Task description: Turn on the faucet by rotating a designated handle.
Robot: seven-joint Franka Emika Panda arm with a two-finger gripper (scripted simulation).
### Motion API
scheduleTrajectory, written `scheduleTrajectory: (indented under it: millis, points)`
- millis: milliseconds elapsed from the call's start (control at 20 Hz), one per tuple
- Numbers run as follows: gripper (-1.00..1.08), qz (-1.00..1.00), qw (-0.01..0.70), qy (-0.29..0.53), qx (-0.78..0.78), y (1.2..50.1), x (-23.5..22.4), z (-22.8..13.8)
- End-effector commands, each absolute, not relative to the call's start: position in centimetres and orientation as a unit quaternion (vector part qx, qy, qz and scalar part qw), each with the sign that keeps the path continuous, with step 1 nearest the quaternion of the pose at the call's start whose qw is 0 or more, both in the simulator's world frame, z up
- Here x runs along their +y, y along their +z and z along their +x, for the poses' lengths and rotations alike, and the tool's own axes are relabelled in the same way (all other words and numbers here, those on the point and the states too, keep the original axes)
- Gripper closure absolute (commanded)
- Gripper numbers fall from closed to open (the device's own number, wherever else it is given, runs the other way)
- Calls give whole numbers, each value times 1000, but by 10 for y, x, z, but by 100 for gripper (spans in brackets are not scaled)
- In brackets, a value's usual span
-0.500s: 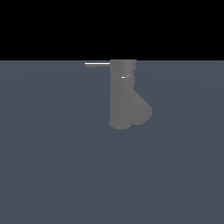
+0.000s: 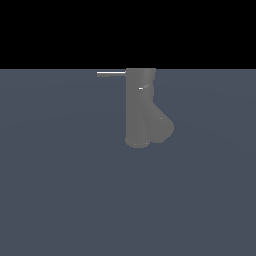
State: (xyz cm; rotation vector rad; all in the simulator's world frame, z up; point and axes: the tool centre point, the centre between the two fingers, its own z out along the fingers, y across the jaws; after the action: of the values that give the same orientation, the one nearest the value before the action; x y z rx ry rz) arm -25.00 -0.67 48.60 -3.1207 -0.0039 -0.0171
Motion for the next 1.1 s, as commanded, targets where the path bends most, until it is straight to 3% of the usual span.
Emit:
scheduleTrajectory:
  millis: [0, 550, 1050]
  points:
    - [108, -1000, 15, -7, -6, 487, -6, -250]
    - [108, -1000, 18, -6, 3, 487, -5, -245]
    - [108, -997, 41, 0, 60, 483, -1, -213]
